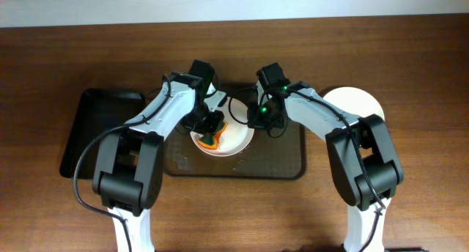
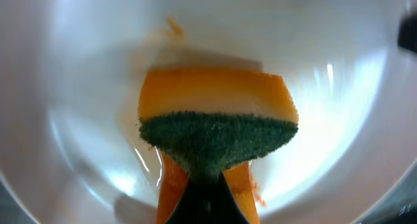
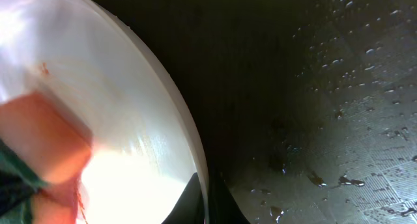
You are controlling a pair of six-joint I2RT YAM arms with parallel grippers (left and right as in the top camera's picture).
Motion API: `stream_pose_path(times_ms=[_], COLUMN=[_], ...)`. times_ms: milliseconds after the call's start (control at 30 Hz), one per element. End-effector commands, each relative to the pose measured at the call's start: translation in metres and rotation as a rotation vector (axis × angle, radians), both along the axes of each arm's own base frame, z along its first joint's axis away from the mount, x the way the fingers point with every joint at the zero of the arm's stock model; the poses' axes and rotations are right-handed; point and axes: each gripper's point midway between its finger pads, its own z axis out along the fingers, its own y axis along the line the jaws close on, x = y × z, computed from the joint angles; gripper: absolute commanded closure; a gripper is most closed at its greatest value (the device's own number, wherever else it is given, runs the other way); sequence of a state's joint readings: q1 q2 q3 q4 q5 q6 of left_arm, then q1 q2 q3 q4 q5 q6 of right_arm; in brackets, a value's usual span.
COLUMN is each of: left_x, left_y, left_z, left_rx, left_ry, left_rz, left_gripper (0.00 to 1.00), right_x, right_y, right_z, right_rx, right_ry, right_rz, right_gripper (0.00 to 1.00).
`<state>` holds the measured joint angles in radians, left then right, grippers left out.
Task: Clean dirty plates on tray and stack at the side
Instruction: 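Scrub the last plate with the sponge in the left gripper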
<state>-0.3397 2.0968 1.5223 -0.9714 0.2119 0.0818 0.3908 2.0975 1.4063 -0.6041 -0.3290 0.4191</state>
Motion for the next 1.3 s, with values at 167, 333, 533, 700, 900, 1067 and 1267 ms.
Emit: stream_pose_path(times_ms=[167, 333, 533, 700, 900, 1067, 1267], left_x=[0.014, 0.059, 0.050, -0.002, -0.023, 0.034, 0.083], left_y=[-0.016, 0.022, 0.070, 0.026, -0.039, 0.004, 0.068], left_z=[-0.012, -0.043, -0.040, -0.043, -0.022, -0.038, -0.032], left_rx=[-0.072, 0.182, 0.429, 0.179, -0.256, 0.001, 0.348], left_ry=[-0.096, -0.216, -0.209, 0.056, 0.090, -0.070, -0.306], left_rz=[-0.222, 0.041, 0.273, 0.082, -0.277, 0.011, 0.319], left_gripper=[1.00, 1.00, 1.00, 1.00, 1.00, 1.00, 1.00], right_x=[-0.009, -0.009, -0.009, -0.010, -0.010, -0.010, -0.010], right_y=[-0.005, -0.005, -0.005, -0.005, -0.005, -0.005, -0.005], right_z=[-0.022, -0.022, -0.022, -0.022, -0.022, -0.022, -0.022], right_rx=[-0.043, -0.044, -0.044, -0.044, -0.045, -0.045, -0.045], right_ry=[0.043, 0.044, 0.043, 0.046, 0.046, 0.045, 0.045], right_rz=[-0.005, -0.005, -0.004, -0.005, -0.004, -0.002, -0.002], right_gripper=[0.96, 0.96, 0.96, 0.96, 0.96, 0.96, 0.96])
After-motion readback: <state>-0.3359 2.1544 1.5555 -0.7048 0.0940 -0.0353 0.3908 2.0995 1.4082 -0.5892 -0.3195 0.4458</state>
